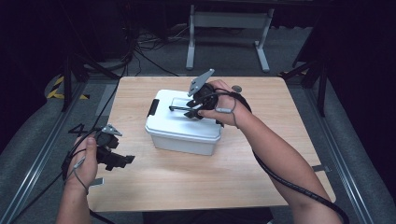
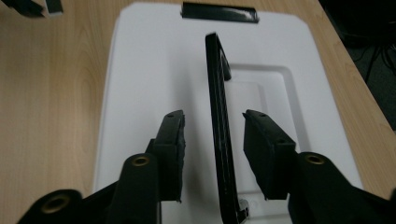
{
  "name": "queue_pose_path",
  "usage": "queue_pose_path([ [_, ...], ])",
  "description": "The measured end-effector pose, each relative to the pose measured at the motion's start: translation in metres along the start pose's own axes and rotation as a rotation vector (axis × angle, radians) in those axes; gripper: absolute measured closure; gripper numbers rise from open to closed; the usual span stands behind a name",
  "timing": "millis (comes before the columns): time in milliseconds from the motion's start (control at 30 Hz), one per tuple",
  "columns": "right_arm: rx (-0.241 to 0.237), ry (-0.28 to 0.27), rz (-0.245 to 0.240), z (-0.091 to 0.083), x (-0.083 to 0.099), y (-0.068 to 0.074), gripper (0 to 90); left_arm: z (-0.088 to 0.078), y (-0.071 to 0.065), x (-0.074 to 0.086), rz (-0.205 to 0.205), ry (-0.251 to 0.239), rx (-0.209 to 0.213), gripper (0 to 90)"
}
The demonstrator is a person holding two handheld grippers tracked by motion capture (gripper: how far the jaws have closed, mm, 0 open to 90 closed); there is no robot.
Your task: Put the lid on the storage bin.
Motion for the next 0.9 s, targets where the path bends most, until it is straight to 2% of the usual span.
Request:
queue_pose_path([
  [67,-0.003,-0.009,0.005,-0.005,-0.002,0.001,57.0,0.000,-0.001,-0.001,0.005,0.001,0.003,18.3],
  [100,-0.002,-0.025,0.015,-0.015,-0.005,0.002,56.5,0.001,-0.001,-0.001,0.003,-0.001,0.005,18.2],
  [167,0.002,-0.035,0.023,-0.022,-0.007,0.002,56.0,0.001,-0.002,-0.002,0.010,0.002,0.002,18.2],
  [267,0.006,-0.050,0.054,-0.034,-0.008,0.002,53.9,0.000,-0.002,-0.003,0.007,-0.001,0.006,18.2],
  [333,0.004,-0.047,0.071,-0.037,-0.007,0.002,52.2,0.000,-0.002,-0.003,0.008,-0.001,0.005,18.2],
  [400,0.005,-0.049,0.108,-0.047,-0.004,0.002,51.0,0.001,-0.002,-0.004,0.013,0.002,0.003,18.2],
  [500,0.013,-0.051,0.117,-0.053,-0.001,0.002,50.8,0.002,-0.003,-0.004,0.011,0.002,0.005,18.2],
  [533,0.020,-0.064,0.127,-0.061,0.002,0.001,50.3,0.002,-0.003,-0.005,0.010,0.001,0.005,18.2],
  [567,0.020,-0.064,0.127,-0.061,0.002,0.001,50.3,0.002,-0.003,-0.005,0.010,0.001,0.005,18.2],
  [800,0.056,-0.092,0.166,-0.090,0.022,-0.002,48.9,0.004,-0.003,-0.010,0.018,0.002,0.009,18.0],
  [900,0.068,-0.095,0.186,-0.100,0.032,-0.005,46.1,0.003,-0.001,-0.013,-0.008,-0.016,-0.001,17.3],
])
Point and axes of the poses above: each handheld gripper's, and its own axes: z roughly forward along the jaws, x roughly out of its underside, y roughly to its left, the point moved 7 cm from there along z, roughly forward along the jaws, and after that the axes turned 1 degree about y, right-handed, at the moved point
